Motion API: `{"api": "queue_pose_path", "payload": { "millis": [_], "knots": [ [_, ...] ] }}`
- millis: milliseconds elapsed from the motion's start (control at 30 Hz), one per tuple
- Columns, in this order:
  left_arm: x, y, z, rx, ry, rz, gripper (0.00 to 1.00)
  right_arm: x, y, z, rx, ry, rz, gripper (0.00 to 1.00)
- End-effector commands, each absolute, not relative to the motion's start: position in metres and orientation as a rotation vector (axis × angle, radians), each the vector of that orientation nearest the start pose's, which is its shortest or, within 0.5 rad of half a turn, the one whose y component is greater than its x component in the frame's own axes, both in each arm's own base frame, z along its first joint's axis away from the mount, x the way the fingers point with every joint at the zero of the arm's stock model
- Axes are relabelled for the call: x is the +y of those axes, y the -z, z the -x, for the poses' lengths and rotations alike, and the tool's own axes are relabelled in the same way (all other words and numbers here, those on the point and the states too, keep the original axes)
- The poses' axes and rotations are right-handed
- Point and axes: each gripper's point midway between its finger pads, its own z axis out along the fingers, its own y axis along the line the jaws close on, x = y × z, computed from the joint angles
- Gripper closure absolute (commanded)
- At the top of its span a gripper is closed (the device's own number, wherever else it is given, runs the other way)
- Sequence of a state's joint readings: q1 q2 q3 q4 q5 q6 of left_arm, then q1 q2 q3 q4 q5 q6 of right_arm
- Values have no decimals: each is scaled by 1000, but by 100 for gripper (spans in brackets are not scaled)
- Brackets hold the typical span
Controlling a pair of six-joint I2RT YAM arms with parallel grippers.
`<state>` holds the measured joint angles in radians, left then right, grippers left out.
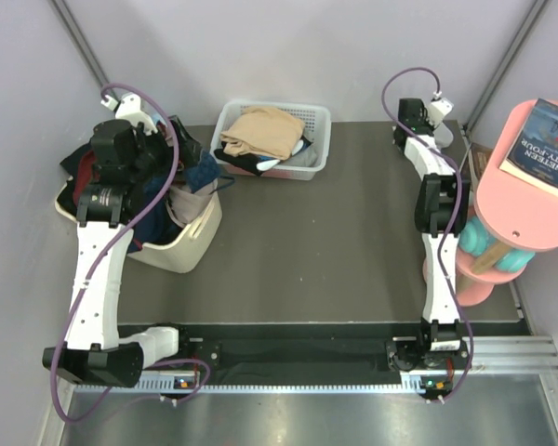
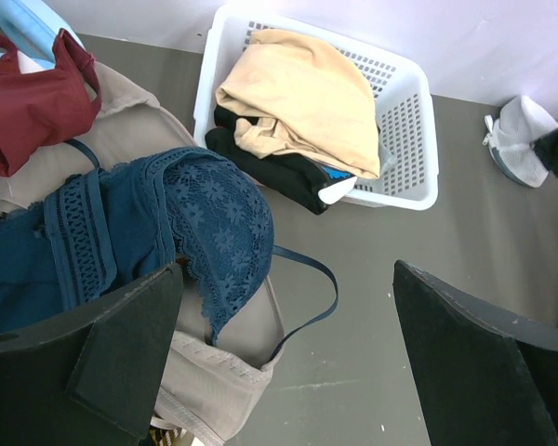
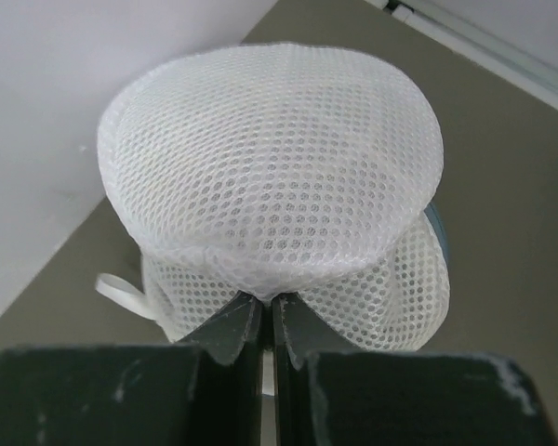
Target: Unzip the laundry bag and remove the bra
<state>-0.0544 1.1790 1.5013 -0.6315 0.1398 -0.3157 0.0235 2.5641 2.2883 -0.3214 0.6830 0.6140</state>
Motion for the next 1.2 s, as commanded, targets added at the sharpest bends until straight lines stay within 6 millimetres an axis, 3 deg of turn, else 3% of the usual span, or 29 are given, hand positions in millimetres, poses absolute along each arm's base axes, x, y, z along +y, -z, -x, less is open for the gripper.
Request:
{"api": "queue_pose_path", "payload": {
  "millis": [0,67,100,133,167,200,267,300,367,400,467,500,567,600,667,700,767,800,867,900,933,967,1000,1067,1100,1133,1167],
  "knots": [
    [-55,-410,-345,1805,380,139,1,-74,-139,-652,1722,270,-944,100],
    [-55,-415,-343,1793,386,139,1,-60,-144,-641,1728,269,-921,100],
    [-55,-415,-343,1796,385,143,1,-45,-176,-636,1682,248,-903,100],
    [-54,-414,-341,1799,382,146,1,-38,-187,-631,1667,251,-892,100],
    [-53,-414,-341,1799,373,153,1,-32,-182,-620,1682,276,-879,100],
    [-51,-414,-340,1800,365,157,1,-26,-215,-613,1622,251,-874,100],
    [-49,-411,-337,1814,345,152,1,-7,-217,-599,1638,232,-838,100],
    [-46,-410,-337,1821,325,157,1,4,-238,-590,1617,202,-828,100],
    [-42,-408,-333,1838,295,145,1,15,-236,-575,1640,197,-808,100],
    [-39,-408,-332,1839,274,147,1,27,-256,-566,1618,146,-792,100],
    [-36,-406,-329,1852,246,136,1,40,-252,-555,1651,121,-760,100],
    [-35,-406,-328,1853,238,132,1,54,-264,-546,1650,68,-739,100],
    [-33,-407,-325,1851,224,130,1,66,-258,-532,1679,30,-720,100],
    [-33,-406,-323,1853,223,130,1,83,-275,-522,1670,-55,-696,100],
    [-35,-407,-320,1852,235,128,1,99,-274,-506,1697,-117,-676,100],
    [-36,-406,-320,1855,241,125,1,118,-287,-491,1708,-181,-638,100],
    [-42,-405,-318,1853,260,101,1,138,-289,-472,1739,-241,-603,100],
    [-45,-401,-318,1863,266,89,1,156,-300,-453,1756,-294,-560,100],
    [-59,-398,-320,1870,275,44,2,171,-295,-430,1795,-335,-532,100],
    [-64,-396,-321,1875,265,28,2,187,-302,-407,1813,-384,-492,100],
    [-87,-390,-323,1896,266,-38,2,193,-292,-394,1842,-393,-480,100],
    [-92,-388,-326,1901,216,-40,2,199,-291,-382,1854,-428,-494,100],
    [-122,-384,-327,1919,252,-118,2,211,-298,-361,1861,-489,-461,100],
    [-147,-381,-329,1934,301,-131,2,223,-285,-335,1911,-546,-429,100],
    [-166,-375,-329,1950,342,-153,2,228,-292,-318,1904,-611,-406,100],
    [-177,-374,-329,1953,384,-128,2,228,-265,-307,1960,-615,-380,100],
    [-186,-373,-331,1944,411,-117,2,229,-255,-298,1992,-646,-346,88]
  ]
}}
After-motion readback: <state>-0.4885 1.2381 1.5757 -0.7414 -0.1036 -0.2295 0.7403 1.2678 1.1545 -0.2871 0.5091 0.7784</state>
